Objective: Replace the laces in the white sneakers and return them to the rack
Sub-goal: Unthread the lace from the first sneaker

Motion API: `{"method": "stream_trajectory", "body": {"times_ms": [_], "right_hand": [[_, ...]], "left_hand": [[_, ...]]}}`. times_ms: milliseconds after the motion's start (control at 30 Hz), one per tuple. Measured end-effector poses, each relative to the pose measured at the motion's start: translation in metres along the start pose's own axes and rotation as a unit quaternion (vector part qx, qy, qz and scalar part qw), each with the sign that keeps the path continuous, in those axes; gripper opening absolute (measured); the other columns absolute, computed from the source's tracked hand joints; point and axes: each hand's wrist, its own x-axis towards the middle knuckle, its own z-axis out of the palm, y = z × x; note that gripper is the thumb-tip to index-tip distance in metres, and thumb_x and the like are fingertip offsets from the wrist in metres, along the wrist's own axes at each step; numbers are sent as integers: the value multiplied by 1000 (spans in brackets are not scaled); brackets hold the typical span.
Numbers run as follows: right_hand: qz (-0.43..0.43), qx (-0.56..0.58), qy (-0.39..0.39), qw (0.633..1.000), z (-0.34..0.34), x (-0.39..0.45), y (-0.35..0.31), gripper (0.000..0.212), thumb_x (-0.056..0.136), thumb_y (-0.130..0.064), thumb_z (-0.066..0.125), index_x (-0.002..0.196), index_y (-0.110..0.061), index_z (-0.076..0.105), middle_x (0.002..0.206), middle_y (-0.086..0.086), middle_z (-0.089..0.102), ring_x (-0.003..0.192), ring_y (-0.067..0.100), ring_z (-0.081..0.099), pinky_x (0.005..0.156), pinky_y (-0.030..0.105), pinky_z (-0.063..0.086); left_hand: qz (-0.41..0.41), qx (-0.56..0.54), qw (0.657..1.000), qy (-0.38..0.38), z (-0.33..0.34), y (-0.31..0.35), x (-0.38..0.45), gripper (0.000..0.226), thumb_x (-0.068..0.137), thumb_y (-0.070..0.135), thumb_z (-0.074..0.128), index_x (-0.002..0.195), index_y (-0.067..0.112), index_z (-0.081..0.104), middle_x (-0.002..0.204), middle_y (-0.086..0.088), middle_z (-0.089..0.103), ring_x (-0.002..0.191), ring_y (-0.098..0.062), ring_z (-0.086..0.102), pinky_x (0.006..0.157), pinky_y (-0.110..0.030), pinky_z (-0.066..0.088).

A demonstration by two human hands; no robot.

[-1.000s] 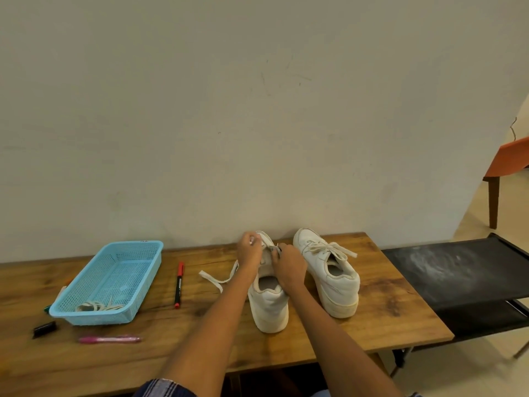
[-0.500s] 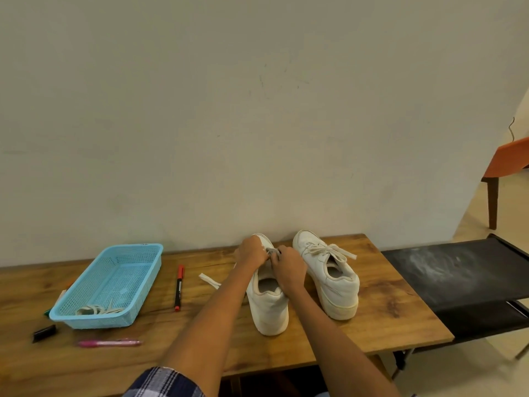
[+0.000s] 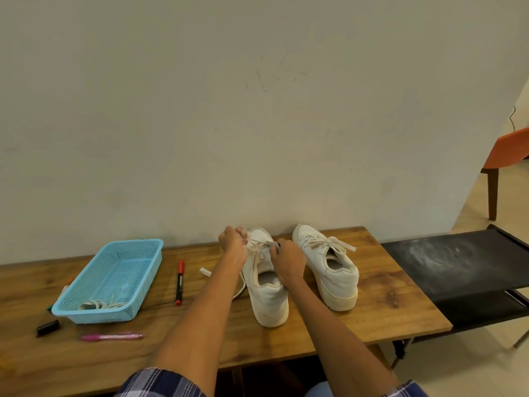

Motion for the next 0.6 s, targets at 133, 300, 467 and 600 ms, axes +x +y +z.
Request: {"method": "stream_trajectory", "body": {"times_ms": [133,300,467,600], "right_hand": [[1,6,3,1000,0,1,0,30,98,-30,41,95,-7,60,96,8,63,84,20,58,64,26,33],[2,9,1,1000,1,2,-1,30,97,-30,41,96,-8,61,96,8,63,83,19,57,65,26,35],[-1,9,1,1000,1,1,0,29,97,-29,41,94,-8,60,96,8,63,85,20,58,64,26,33],[-2,7,3,1000,0,1,0,29,98,-29,40,96,-7,59,97,9,62,86,21,58,64,26,32]], "left_hand": [[121,435,888,-84,-7,-10,4,26,91,26,48,74,9,57,68,-6,50,59,-18,43,58,-28,33],[139,635,746,-144,-8,-12,3,49,81,36,68,106,-6,64,101,-22,67,96,-31,64,61,-30,36],[141,642,738,-155,-3,-9,0,42,89,28,58,110,-8,60,110,-25,64,105,-37,61,81,-41,49],[150,493,844,-148,-4,-11,1,29,100,19,37,108,-2,56,108,-22,60,103,-34,58,83,-37,45]]}}
